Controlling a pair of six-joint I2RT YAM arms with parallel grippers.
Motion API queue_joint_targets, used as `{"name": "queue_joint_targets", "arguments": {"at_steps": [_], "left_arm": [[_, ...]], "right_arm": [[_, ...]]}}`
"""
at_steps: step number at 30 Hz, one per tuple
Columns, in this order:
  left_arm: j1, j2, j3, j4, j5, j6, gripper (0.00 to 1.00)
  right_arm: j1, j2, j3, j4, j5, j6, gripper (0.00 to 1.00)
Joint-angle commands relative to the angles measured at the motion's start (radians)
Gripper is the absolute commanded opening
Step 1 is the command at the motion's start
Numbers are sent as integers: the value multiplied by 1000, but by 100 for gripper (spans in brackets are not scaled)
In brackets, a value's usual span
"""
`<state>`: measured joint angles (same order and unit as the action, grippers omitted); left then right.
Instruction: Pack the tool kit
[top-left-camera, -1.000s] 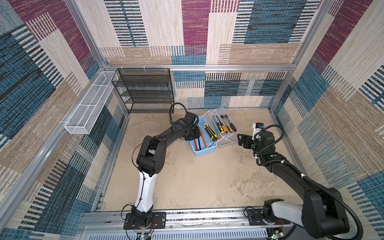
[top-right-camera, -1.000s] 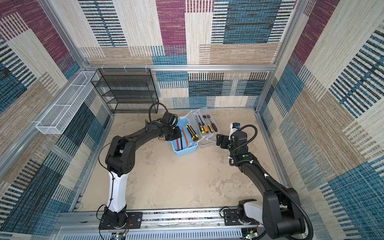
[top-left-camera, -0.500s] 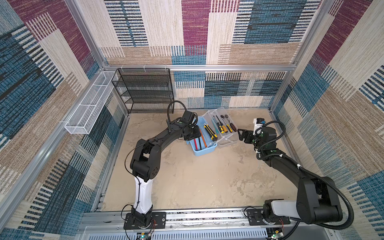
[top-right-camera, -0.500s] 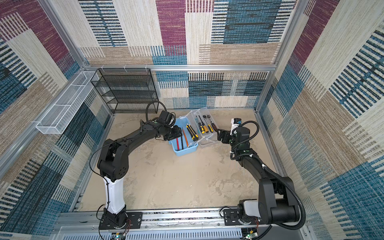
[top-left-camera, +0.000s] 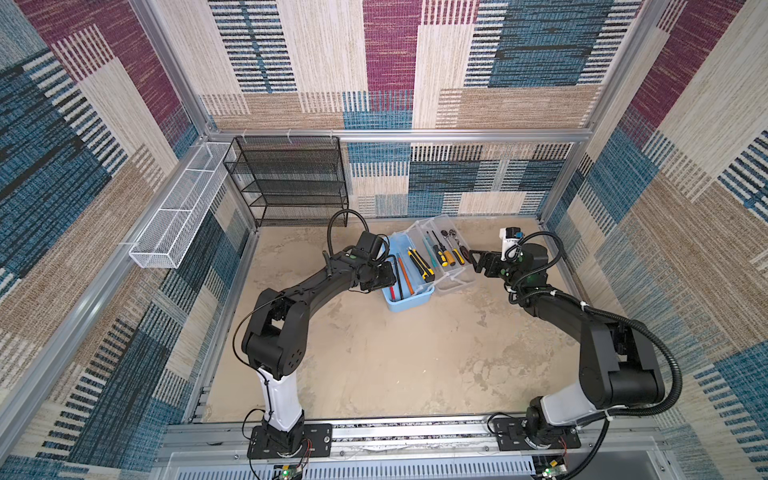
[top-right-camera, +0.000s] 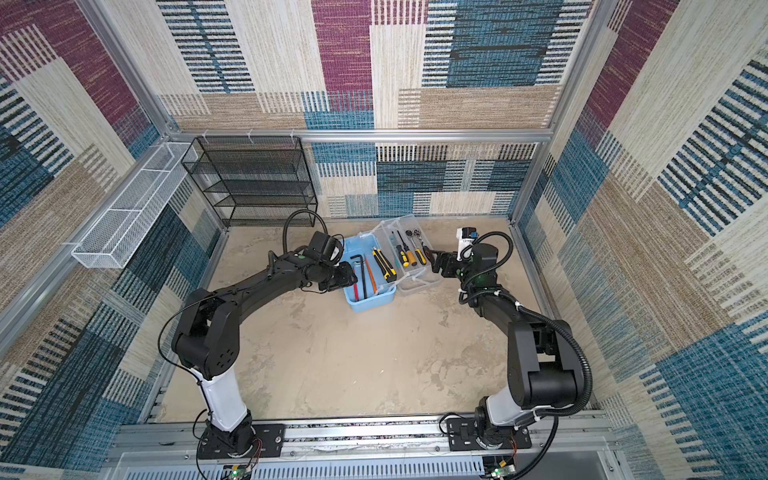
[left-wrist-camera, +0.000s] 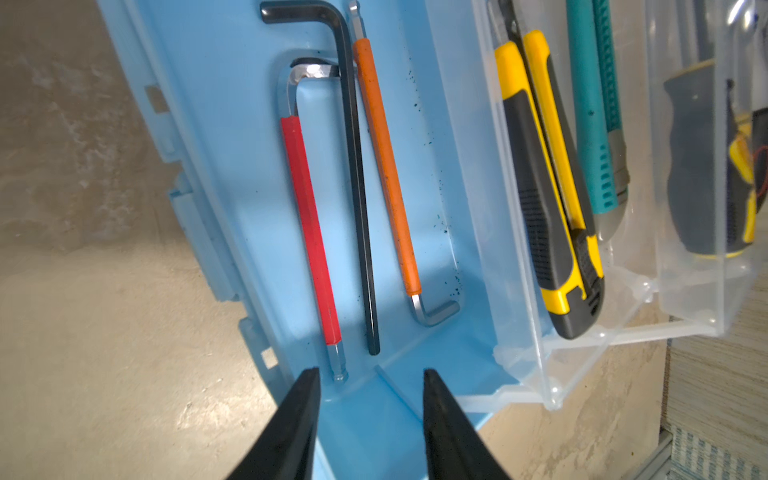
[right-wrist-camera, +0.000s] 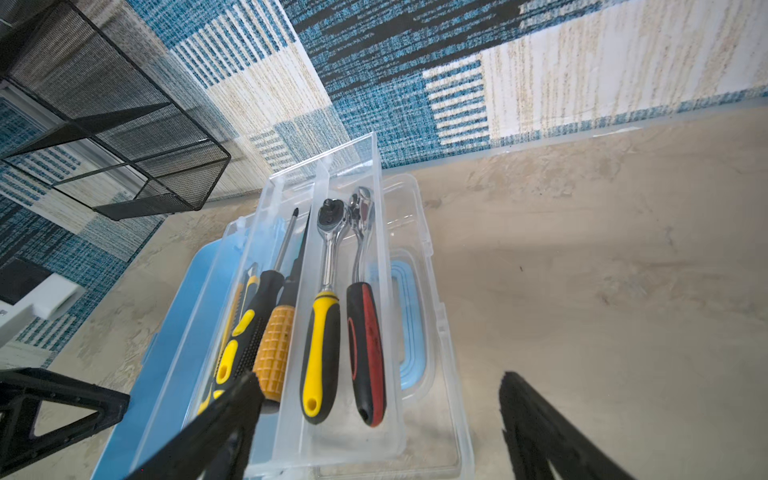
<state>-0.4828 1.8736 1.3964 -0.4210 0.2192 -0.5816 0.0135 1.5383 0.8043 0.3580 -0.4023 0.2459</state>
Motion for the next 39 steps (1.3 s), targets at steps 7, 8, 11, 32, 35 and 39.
{"name": "queue_joint_targets", "arguments": {"at_steps": [7, 8, 11, 32, 35, 39], "left_arm": [[0, 26, -52, 56, 88, 9, 44], [1, 24, -55, 56, 85, 12, 43], [0, 13, -63, 40, 64, 23, 43], [1, -94, -162, 28, -47, 30, 42], [1, -97, -177, 16, -66, 32, 43], [2, -79, -179, 16, -73, 31, 43]], "right_arm": [[1, 123, 16, 218, -142, 108, 90], [1, 130, 19, 234, -150, 116, 90], [0, 148, 32, 249, -164, 124, 89], [1, 226, 68, 281, -254, 171, 83], [1, 227, 70, 277, -253, 167, 83], [1, 239, 81, 278, -269, 168, 83]]}}
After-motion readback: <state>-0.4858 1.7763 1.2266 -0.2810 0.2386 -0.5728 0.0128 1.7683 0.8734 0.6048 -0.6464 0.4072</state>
